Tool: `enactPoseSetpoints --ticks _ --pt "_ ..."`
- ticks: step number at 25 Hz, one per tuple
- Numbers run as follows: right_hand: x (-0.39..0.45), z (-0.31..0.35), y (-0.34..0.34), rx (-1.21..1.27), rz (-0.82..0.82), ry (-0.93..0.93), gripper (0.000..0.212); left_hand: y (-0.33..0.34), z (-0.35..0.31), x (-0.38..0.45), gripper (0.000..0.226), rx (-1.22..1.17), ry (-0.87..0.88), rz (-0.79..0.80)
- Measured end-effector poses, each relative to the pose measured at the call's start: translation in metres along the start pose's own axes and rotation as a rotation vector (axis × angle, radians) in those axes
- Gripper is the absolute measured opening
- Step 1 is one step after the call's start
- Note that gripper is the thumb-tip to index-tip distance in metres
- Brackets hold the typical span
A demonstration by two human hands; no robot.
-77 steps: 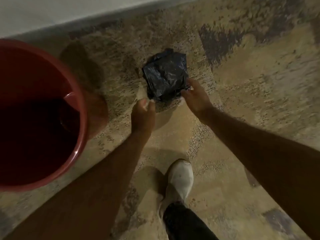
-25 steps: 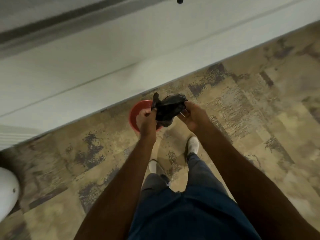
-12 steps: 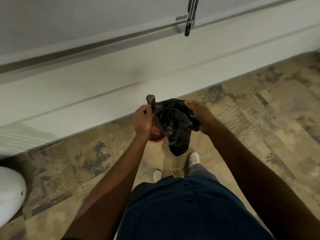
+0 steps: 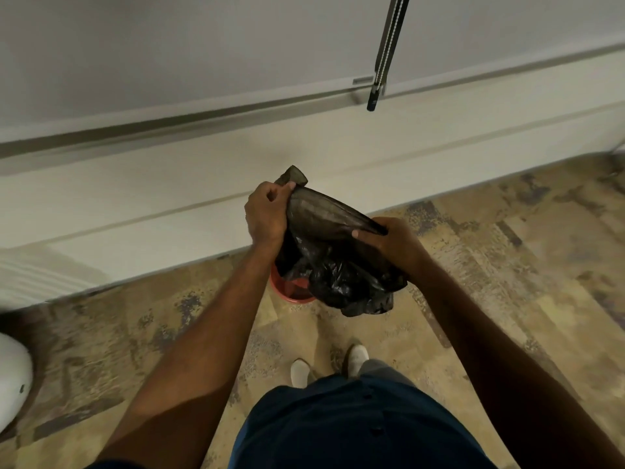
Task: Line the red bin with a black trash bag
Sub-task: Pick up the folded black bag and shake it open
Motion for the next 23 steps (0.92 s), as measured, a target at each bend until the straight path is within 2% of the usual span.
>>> enactPoseSetpoints --ticks 2,5,8,10,11,13,15,19,23 --pt "0.001 0.003 -0.005 0.205 -0.104 0.038 0.011 0.002 0.002 -0.008 0.033 -0.08 -0.012 -0.014" --pt "0.003 0.008 -0.015 0.388 -0.205 0.072 0.012 0.015 0.01 -0.029 0.04 -0.225 -0.101 0.033" --pt "0.006 0.008 -0.028 0.578 -0.245 0.11 0.015 0.027 0.033 -0.052 0.086 -0.198 -0.216 0.02" --pt "0.007 0.005 -0.039 0.652 -0.242 0.121 0.022 0.04 0.06 -0.065 0.102 -0.223 -0.357 0.064" --pt "0.007 0.004 -0.045 0.677 -0.239 0.122 0.024 0.053 0.073 -0.073 0.098 -0.311 -0.457 0.161" --pt "0.008 -0.001 -0.057 0.705 -0.24 0.128 0.024 0.079 0.097 -0.089 0.075 -0.449 -0.69 0.365" --pt "0.01 -0.009 -0.071 0.691 -0.25 0.139 0.02 0.092 0.104 -0.097 0.05 -0.503 -0.856 0.431" --pt "0.015 -0.041 -0.105 0.634 -0.383 0.201 0.015 0.108 0.072 -0.082 0.03 -0.732 -0.806 0.454" --pt "0.017 -0.089 -0.135 0.652 -0.534 0.313 0.015 0.108 0.036 -0.055 0.027 -0.78 -0.733 0.366"
Point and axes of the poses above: each hand's wrist, its own x-axis towards the middle knuckle, its own y-axis out of the palm, z = x × y, the point moved 7 cm from there along x, towards the middle knuckle, and after that the axes turned 11 degrees about -y, right-handed, at the moved point
